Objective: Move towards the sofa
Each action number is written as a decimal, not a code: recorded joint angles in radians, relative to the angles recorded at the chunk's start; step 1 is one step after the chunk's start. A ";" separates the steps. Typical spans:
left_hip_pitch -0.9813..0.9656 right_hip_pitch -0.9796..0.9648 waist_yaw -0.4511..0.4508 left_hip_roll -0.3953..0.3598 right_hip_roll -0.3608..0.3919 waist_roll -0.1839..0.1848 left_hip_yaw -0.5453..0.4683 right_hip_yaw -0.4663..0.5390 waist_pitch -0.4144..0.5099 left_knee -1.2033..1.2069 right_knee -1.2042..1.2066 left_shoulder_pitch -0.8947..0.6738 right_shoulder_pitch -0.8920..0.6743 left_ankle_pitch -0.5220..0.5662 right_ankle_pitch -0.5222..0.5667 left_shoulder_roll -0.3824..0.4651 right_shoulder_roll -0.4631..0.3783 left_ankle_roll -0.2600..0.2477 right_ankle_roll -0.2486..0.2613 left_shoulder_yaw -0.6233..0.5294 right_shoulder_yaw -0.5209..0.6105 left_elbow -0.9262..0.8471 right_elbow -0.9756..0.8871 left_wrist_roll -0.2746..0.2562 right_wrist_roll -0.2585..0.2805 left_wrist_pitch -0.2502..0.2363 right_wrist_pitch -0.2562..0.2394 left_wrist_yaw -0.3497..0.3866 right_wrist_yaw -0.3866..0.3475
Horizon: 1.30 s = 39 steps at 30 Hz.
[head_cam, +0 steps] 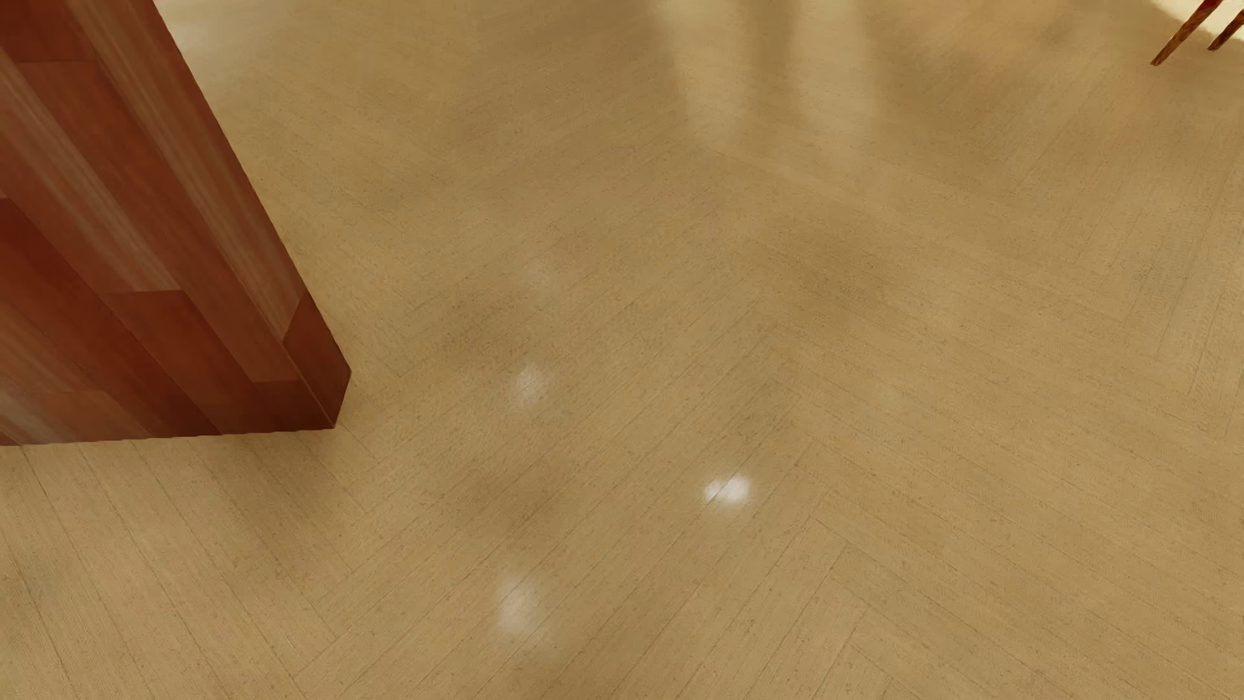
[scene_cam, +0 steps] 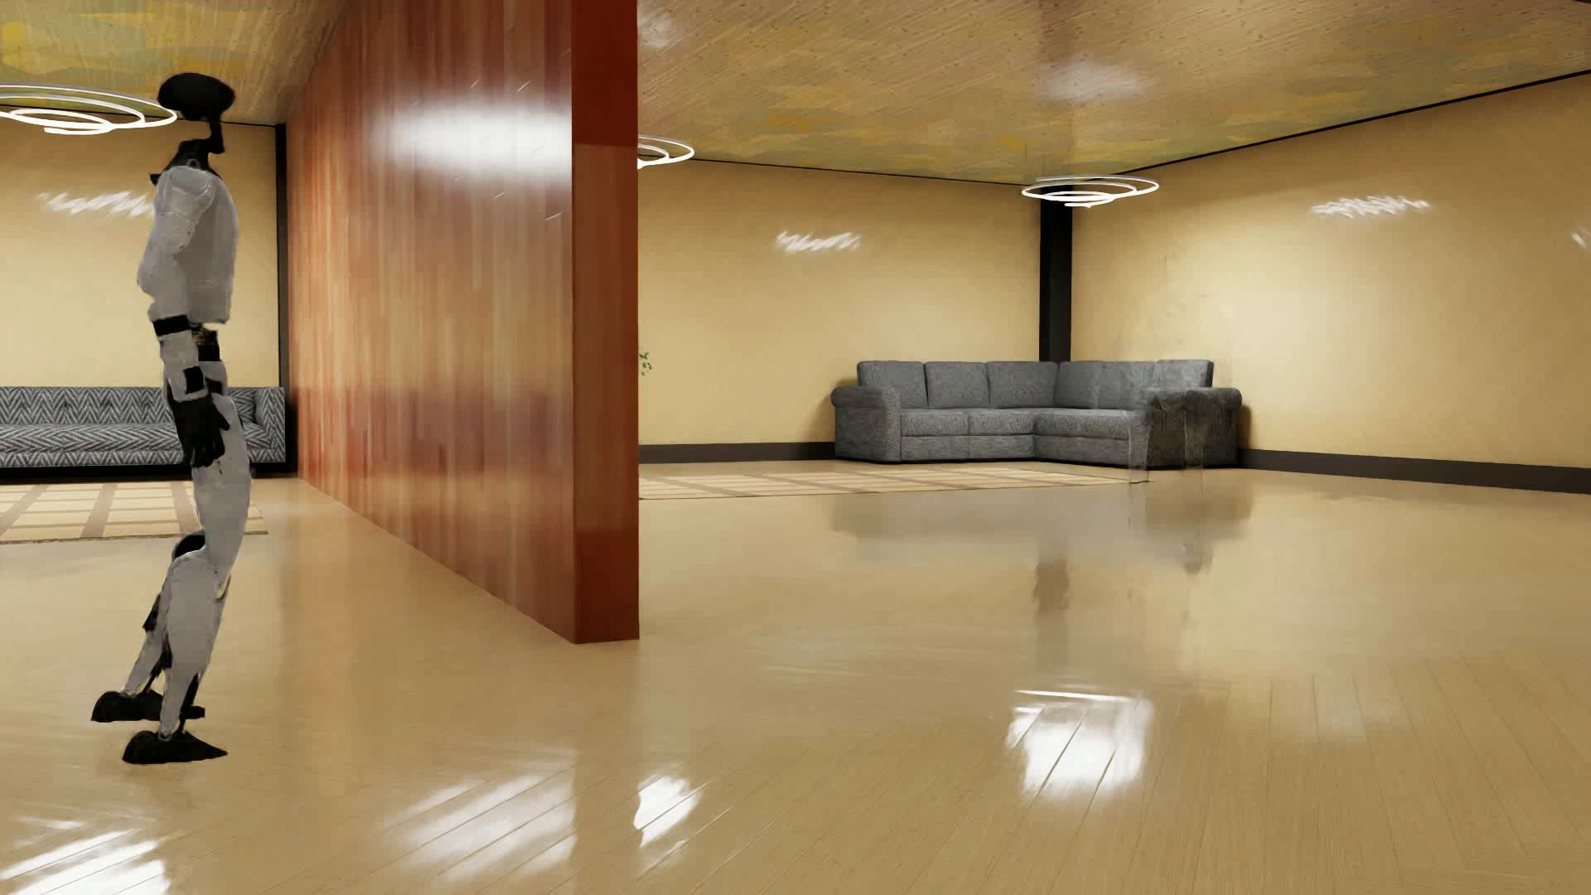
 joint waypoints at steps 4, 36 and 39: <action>0.027 -0.037 0.024 -0.018 -0.002 0.006 0.000 0.000 0.002 -0.036 0.365 -0.042 -0.073 0.028 -0.137 0.000 -0.038 0.000 0.000 -0.004 -0.076 0.063 -0.045 0.000 0.000 0.000 0.000 0.000 0.000; 0.078 -0.371 -0.149 0.121 0.087 0.070 0.000 0.000 0.135 0.703 0.702 -0.080 -0.028 0.498 -0.318 0.025 -0.040 0.000 0.000 -0.100 -0.076 -0.013 0.077 0.000 0.000 0.000 0.000 0.000 0.000; -0.209 -0.112 0.034 0.077 0.081 0.024 0.000 0.000 0.154 0.776 0.538 -0.026 -0.063 0.506 -0.330 0.019 -0.047 0.000 0.000 -0.050 -0.066 -0.001 -0.005 0.000 0.000 0.000 0.000 0.000 0.000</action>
